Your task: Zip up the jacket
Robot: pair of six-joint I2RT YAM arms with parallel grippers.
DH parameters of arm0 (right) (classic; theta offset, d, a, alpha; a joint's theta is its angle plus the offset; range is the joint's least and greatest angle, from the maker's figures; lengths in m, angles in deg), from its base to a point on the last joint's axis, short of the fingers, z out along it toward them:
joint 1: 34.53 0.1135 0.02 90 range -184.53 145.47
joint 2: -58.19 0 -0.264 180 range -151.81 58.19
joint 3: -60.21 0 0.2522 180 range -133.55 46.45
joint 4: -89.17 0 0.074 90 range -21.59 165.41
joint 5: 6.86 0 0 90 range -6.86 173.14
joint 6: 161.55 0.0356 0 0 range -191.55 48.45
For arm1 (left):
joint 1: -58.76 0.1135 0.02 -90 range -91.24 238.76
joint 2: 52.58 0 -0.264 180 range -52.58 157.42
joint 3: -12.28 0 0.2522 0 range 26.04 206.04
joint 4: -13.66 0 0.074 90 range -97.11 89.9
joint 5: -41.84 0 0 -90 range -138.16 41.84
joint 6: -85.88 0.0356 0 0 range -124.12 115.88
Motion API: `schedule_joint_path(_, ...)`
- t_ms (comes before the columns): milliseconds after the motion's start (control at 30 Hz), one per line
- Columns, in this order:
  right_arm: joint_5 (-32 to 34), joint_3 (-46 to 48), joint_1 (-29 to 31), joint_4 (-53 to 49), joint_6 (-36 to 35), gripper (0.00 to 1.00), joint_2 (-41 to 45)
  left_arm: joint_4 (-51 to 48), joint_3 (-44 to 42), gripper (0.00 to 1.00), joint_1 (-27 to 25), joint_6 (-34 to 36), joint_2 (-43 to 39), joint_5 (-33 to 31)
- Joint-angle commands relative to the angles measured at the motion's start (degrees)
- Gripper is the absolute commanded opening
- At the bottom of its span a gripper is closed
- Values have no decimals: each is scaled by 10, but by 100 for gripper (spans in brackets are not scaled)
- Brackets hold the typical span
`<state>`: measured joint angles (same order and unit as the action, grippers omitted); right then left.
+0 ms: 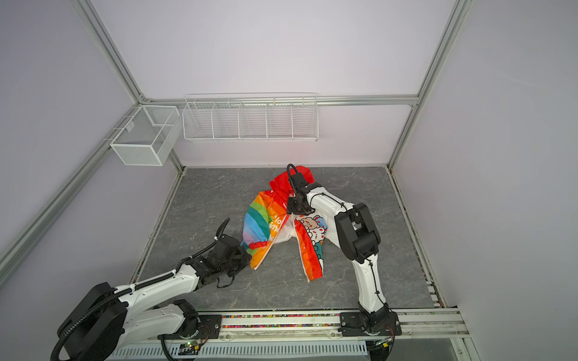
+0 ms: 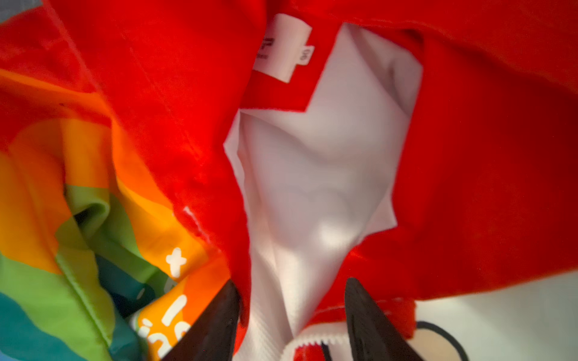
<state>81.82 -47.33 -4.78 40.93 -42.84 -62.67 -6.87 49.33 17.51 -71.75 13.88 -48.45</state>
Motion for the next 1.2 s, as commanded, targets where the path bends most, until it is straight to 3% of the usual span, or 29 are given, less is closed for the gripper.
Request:
schedule_joint_path(0, -5, 34, -15, 20, 0, 54, 30, -4, 21, 0, 3, 10, 8, -3)
schedule_joint_path(167, -19, 40, -10, 27, -2, 51, 41, -3, 23, 0, 3, 6, 18, 4)
schedule_joint_path(400, -18, 12, 22, 36, -12, 64, 50, 3, 24, 0, 3, 3, 34, 18)
schedule_joint_path(567, 33, -63, 40, -24, -16, 70, 4, 7, 24, 0, 3, 3, 36, 21)
schedule_joint_path(933, 91, -195, 47, -103, -15, 69, -108, 11, 16, 0, 3, 1, 33, 28)
schedule_joint_path(1167, 102, -225, 48, -113, -19, 56, -123, 16, 14, 0, 3, 1, 35, 35)
